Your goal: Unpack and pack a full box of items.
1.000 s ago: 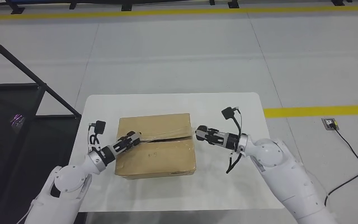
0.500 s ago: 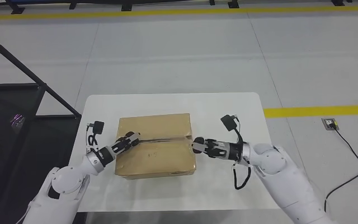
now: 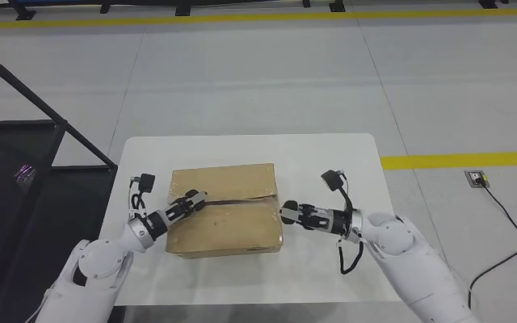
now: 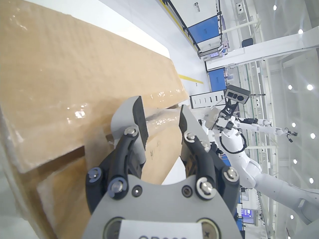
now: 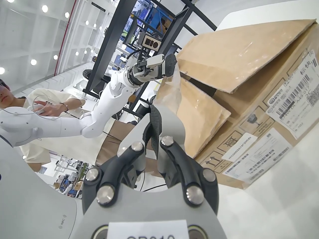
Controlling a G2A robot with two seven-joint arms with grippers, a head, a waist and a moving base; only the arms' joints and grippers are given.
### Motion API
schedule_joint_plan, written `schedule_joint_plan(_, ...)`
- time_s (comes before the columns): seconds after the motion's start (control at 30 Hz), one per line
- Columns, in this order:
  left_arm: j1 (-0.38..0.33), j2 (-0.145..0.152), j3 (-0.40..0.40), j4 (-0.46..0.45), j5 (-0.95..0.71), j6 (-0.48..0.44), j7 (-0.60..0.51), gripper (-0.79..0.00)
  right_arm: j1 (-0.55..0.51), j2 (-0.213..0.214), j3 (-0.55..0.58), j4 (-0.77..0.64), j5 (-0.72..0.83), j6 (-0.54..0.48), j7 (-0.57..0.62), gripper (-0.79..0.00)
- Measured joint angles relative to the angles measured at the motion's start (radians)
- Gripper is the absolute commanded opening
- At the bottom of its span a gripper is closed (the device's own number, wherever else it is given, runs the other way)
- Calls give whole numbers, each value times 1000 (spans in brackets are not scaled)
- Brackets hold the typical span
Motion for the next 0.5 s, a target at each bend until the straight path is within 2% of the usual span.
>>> schedule_joint_plan(0.5,-32,-9,36,27,3,21,11,-440,31,-5,-3,38,-26,70,-37,-785)
